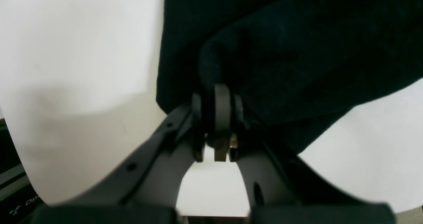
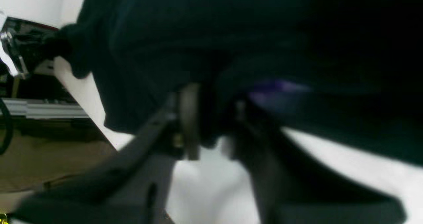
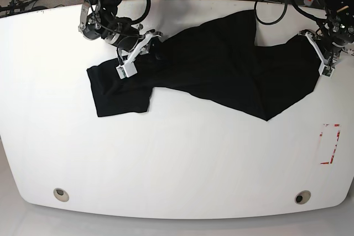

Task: Fold the T-shirt properly
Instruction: 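Release and regrasp the shirt edge with the right gripper, then lift the shirt with both grippers, swing it, and lay it flat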

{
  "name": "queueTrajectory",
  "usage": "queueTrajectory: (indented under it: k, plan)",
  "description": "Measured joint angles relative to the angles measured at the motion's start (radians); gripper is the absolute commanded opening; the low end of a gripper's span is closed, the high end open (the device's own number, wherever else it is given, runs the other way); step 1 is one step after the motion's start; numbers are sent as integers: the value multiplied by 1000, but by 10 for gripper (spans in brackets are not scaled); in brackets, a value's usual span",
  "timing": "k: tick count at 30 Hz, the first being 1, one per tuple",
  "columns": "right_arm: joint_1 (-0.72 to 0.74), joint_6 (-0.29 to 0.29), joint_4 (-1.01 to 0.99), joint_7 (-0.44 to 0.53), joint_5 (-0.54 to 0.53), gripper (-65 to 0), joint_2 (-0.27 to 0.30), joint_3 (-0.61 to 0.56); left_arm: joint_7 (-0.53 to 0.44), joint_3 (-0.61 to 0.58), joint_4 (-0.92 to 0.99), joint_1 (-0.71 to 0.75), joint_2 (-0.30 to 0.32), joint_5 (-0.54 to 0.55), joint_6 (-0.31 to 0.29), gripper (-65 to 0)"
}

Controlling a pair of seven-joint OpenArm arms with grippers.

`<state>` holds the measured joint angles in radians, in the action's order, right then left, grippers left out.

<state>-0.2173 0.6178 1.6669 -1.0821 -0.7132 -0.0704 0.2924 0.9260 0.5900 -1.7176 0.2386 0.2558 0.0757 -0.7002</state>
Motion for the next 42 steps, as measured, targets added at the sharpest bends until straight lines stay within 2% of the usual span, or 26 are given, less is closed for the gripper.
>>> queueTrajectory:
  k: [8,15,19,20,23,27,32,37,42]
  plan:
    - [-10,0,16,3,4,-650,7,5,0,0,0,-1,0,0,0,-632]
    - [-104,9,192,-2,-8,-650,77,23,8,-29,0,-31,0,-25,2,-632]
    - [-136,16,282,-2,-16,-650,118,94,-11,-77,-1,-78,-6,-92,0,-632]
    - [-135,40,294,-2,-27,-650,134,121,-7,-89,-1,-90,-13,-124,0,-632]
    - [-122,67,297,-3,-97,-650,183,177,0,-107,0,-119,-42,-198,0,-632]
    - [-64,66,296,-1,-115,-650,246,241,2,-129,0,-167,-72,-276,0,-631]
    - [44,81,274,-5,-130,-650,310,240,0,-172,-1,-256,-80,-335,-4,-631]
    - [187,78,124,-7,-121,-650,385,239,1,-222,-1,-354,-118,-451,-3,-631]
    - [350,75,-19,-18,-118,-650,441,235,-2,-269,0,-451,-146,-490,-8,-631]
